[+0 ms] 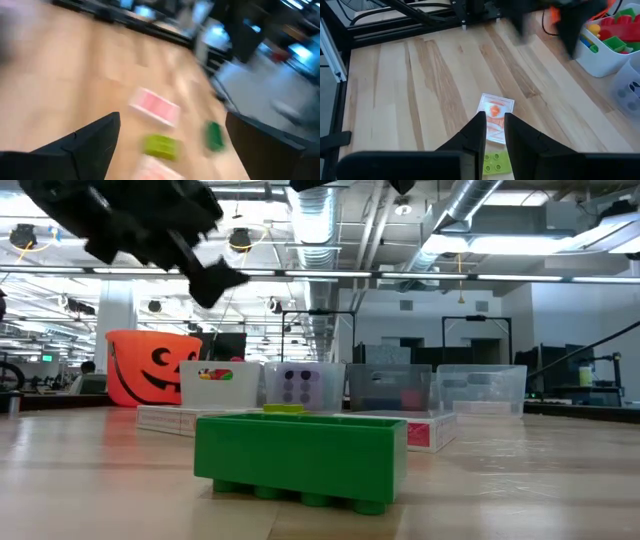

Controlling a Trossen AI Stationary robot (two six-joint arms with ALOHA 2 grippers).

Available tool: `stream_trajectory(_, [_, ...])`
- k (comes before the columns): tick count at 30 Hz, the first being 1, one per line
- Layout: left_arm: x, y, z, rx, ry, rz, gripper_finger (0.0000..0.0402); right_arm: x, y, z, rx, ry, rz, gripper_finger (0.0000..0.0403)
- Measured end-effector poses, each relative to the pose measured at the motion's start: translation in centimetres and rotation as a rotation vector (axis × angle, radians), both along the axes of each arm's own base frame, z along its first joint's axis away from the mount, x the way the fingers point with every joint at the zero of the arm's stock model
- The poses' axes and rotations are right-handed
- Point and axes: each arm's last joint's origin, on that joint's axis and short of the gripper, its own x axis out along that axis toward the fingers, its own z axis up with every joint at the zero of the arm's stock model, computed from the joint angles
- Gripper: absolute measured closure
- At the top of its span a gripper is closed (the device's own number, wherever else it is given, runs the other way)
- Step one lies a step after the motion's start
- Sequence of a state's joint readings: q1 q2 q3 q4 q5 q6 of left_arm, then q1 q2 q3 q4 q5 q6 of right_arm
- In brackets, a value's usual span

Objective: Pick & Place Toys
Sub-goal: Put the light green game piece into the black bin

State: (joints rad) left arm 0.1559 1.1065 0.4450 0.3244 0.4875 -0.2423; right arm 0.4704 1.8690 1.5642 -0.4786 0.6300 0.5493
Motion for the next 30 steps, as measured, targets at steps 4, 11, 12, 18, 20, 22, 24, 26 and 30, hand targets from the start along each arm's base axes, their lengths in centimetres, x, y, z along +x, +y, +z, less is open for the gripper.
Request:
stream_trajectory(4, [0.3,-4.2,-0.3,0.111,-0.023,-0.131,0.0050,0.2,-0.4,0.0,0.001,0.000,-0.010,0.0339])
stream_trajectory(11, [-0.1,-8.3,-2.0,0.449,0.029,-0.035,0.0037,0.3,-0.6,0.0,0.010,-0.005,-0.022,0.0339])
stream_trajectory(12, [-0.1,-8.4,-2.2,0.470,0.044,-0.024,0.0034,0.3,-0.6,0.0,0.016,-0.007,-0.027,0.0339])
stream_trajectory(18, [0.3,-8.7,-3.6,0.495,0.111,-0.022,0.0020,0.0,-0.5,-0.4,0.120,0.043,-0.018,0.0339])
stream_trajectory(20, [0.5,-8.7,-3.9,0.498,0.117,-0.019,0.0017,-0.3,-0.8,-0.9,0.185,0.110,-0.030,0.0339])
stream_trajectory(22, [0.7,-8.8,-4.1,0.498,0.118,-0.019,0.0016,-1.0,-1.2,-1.4,0.229,0.180,-0.111,0.0339])
stream_trajectory(24, [0.9,-8.8,-4.1,0.494,0.101,-0.011,0.0018,-1.8,-1.7,-2.0,0.249,0.254,-0.211,0.0339])
stream_trajectory(26, [1.1,-8.8,-4.0,0.496,0.079,0.017,0.0020,-2.6,-2.1,-2.4,0.257,0.311,-0.313,0.0339])
stream_trajectory(30, [1.3,-8.7,-3.6,0.461,0.048,0.080,0.0022,-3.4,-2.3,-2.7,0.254,0.351,-0.391,0.0336])
